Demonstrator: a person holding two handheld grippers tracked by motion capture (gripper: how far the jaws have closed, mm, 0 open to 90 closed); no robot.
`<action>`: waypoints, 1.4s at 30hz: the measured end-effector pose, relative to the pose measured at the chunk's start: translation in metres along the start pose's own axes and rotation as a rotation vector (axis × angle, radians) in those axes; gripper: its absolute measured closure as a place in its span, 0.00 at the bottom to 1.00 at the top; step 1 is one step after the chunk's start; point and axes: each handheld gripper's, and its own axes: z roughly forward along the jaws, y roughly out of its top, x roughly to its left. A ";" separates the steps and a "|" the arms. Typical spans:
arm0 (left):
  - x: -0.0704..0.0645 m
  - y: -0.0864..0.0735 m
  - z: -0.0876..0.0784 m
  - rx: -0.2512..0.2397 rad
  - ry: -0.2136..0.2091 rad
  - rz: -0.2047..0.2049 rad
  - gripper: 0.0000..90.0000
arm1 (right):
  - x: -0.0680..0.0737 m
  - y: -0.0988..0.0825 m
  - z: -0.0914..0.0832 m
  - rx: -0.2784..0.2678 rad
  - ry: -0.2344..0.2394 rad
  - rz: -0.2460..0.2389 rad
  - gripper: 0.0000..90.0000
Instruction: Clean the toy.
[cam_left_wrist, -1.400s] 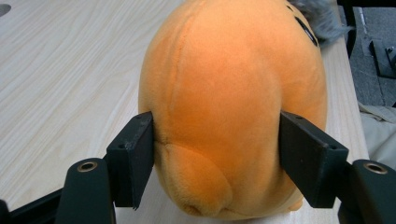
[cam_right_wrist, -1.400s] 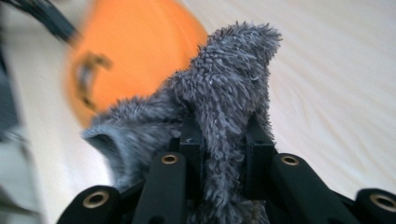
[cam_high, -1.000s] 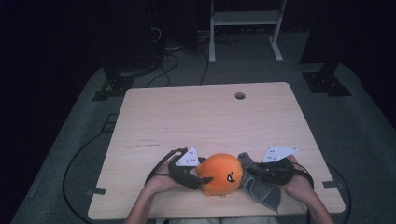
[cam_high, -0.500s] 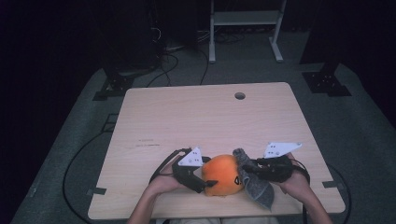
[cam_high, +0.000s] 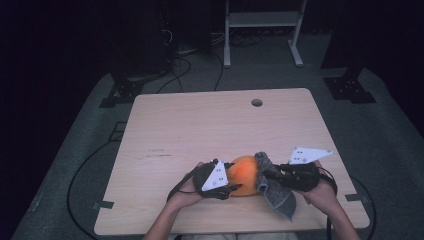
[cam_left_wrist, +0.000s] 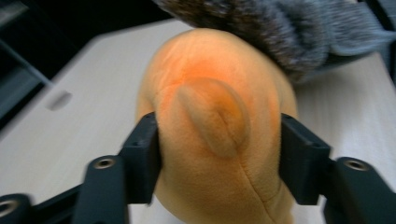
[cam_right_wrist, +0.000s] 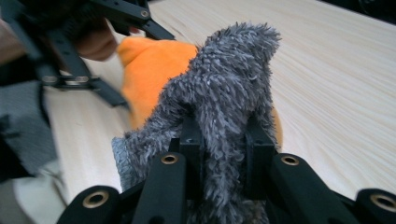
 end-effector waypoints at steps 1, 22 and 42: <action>0.002 -0.002 0.001 -0.009 -0.016 -0.061 0.28 | -0.001 -0.003 0.005 0.015 0.003 0.007 0.82; 0.000 -0.009 -0.004 -0.045 -0.092 -0.117 0.40 | -0.008 -0.009 -0.006 -0.054 0.047 0.051 0.82; 0.003 0.002 -0.002 -0.100 0.037 -0.016 0.41 | 0.004 -0.002 -0.001 -0.014 -0.018 0.002 0.82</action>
